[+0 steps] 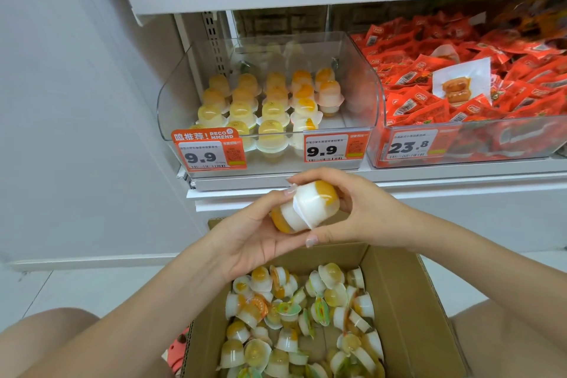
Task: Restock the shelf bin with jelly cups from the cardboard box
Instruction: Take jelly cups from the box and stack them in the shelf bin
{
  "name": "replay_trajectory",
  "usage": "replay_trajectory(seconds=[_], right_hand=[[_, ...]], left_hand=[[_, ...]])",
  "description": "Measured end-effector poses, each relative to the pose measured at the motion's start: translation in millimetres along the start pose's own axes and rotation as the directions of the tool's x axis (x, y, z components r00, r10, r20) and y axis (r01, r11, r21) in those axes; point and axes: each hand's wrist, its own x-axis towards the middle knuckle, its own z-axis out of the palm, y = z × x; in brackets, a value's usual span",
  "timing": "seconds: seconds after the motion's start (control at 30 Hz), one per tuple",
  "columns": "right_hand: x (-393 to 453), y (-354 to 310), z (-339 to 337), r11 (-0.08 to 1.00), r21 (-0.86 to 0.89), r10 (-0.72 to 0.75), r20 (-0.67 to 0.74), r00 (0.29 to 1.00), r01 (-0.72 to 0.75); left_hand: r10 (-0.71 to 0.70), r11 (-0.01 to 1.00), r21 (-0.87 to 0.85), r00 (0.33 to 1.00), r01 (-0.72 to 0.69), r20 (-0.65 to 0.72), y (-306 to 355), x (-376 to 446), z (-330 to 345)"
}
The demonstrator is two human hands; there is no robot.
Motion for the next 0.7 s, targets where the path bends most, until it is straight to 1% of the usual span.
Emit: replay_trajectory(seconds=[0.13,0.17,0.2,0.23,0.27,0.3,0.33,0.37,0.4,0.43,0.5,0.53,0.6,0.67,0.7], right_hand=[[2,-1,-3,0.999,-0.038,0.0,-0.006,1.0,-0.001],[2,-3,-4,0.998,-0.057,0.009,-0.014,1.0,-0.01],[2,-6,-6,0.996,-0.084,0.017,-0.03,0.999,-0.02],[3,-9,-10,0.993,-0.115,0.021,-0.068,0.997,-0.029],[5,-14,-18,0.989,-0.142,0.015,-0.131,0.991,-0.034],[8,-21,-27,0.984,-0.173,-0.01,-0.213,0.977,-0.028],[14,-29,-40,0.974,-0.224,-0.05,-0.296,0.954,-0.019],[22,-39,-54,0.95,-0.311,-0.098,-0.36,0.928,-0.02],[34,-47,-70,0.905,-0.423,-0.139,-0.39,0.91,-0.043],[49,-53,-87,0.837,-0.542,-0.17,-0.386,0.907,-0.074],[86,-60,-116,0.653,-0.747,-0.171,-0.308,0.936,-0.126],[104,-60,-126,0.548,-0.827,-0.139,-0.241,0.961,-0.128],[136,-54,-137,0.35,-0.929,-0.009,-0.133,0.991,-0.121],[153,-44,-135,0.198,-0.97,0.144,-0.113,0.983,-0.14],[157,-37,-133,0.151,-0.979,0.194,-0.108,0.975,-0.138]], left_hand=[[-0.036,0.999,0.011,0.999,0.036,-0.001,2,0,1],[-0.041,0.998,0.036,0.999,0.042,-0.006,4,-1,0],[-0.041,0.995,0.092,0.999,0.043,-0.018,7,-1,0],[-0.031,0.982,0.187,0.999,0.038,-0.044,12,-1,1],[0.01,0.942,0.334,0.995,0.023,-0.098,17,1,0],[0.085,0.859,0.513,0.982,0.013,-0.167,22,4,-1],[0.191,0.736,0.677,0.956,0.012,-0.225,28,8,-4],[0.297,0.605,0.796,0.92,0.026,-0.256,35,13,-8],[0.376,0.506,0.862,0.889,0.04,-0.262,42,18,-13],[0.425,0.444,0.895,0.868,0.049,-0.258,48,22,-18],[0.49,0.327,0.942,0.841,0.068,-0.231,58,29,-28],[0.509,0.269,0.96,0.834,0.083,-0.215,62,32,-32],[0.522,0.203,0.974,0.831,0.097,-0.192,67,35,-39],[0.514,0.169,0.98,0.839,0.102,-0.176,70,38,-43],[0.507,0.143,0.984,0.846,0.107,-0.166,71,40,-45]])
